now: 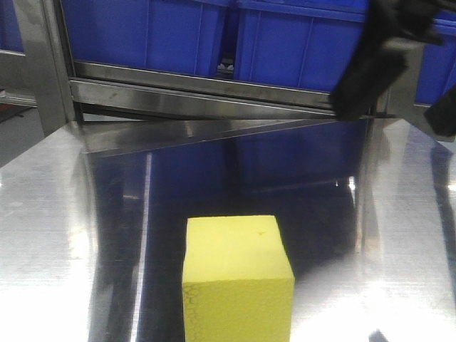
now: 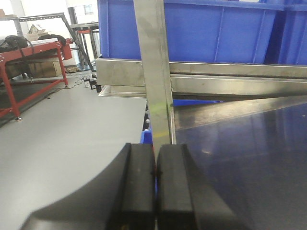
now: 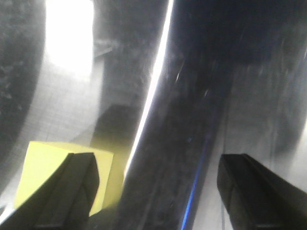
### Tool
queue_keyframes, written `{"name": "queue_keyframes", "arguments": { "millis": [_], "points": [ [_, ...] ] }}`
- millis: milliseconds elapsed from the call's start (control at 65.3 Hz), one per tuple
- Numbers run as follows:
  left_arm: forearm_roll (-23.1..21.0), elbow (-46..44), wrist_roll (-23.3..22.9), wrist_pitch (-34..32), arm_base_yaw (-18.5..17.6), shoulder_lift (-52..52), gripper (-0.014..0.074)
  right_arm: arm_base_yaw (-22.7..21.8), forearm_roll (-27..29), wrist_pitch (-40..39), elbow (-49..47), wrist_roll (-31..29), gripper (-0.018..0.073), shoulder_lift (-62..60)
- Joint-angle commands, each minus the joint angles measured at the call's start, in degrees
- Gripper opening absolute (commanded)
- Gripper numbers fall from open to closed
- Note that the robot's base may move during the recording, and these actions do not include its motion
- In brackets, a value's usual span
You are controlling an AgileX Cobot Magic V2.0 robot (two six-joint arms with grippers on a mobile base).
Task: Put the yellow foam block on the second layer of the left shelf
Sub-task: 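Lower the open right gripper down over the yellow foam cube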
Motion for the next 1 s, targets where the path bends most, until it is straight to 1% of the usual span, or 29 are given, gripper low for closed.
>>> {"name": "queue_keyframes", "arguments": {
  "millis": [0, 77, 168, 322, 429, 689, 980],
  "points": [
    [-0.4, 1.4, -0.3, -4.7, -0.2, -1.2, 0.0137, 2.2, -0.5, 6.6, -7.1, 6.5, 0.0624, 3.9],
    [-0.4, 1.4, -0.3, -4.7, -0.2, -1.2, 0.0137, 4.5, -0.5, 12.7, -11.7, 10.7, 0.0624, 8.1],
    [-0.4, 1.4, -0.3, -4.7, -0.2, -1.2, 0.0137, 7.8, -0.5, 17.4, -16.7, 14.0, 0.0624, 12.9],
    [-0.4, 1.4, -0.3, -4.7, -0.2, -1.2, 0.0137, 12.5, -0.5, 18.3, -21.4, 15.4, 0.0624, 18.7],
    [-0.4, 1.4, -0.3, -4.7, -0.2, -1.2, 0.0137, 14.7, -0.5, 18.3, -22.8, 17.4, 0.0624, 21.7],
    [-0.4, 1.4, -0.3, -4.7, -0.2, -1.2, 0.0137, 17.8, -1.0, 15.7, -23.0, 18.1, 0.0624, 25.0],
    [-0.4, 1.4, -0.3, -4.7, -0.2, -1.2, 0.0137, 17.8, -1.0, 14.5, -23.0, 20.0, 0.0624, 26.8]
  ]
}}
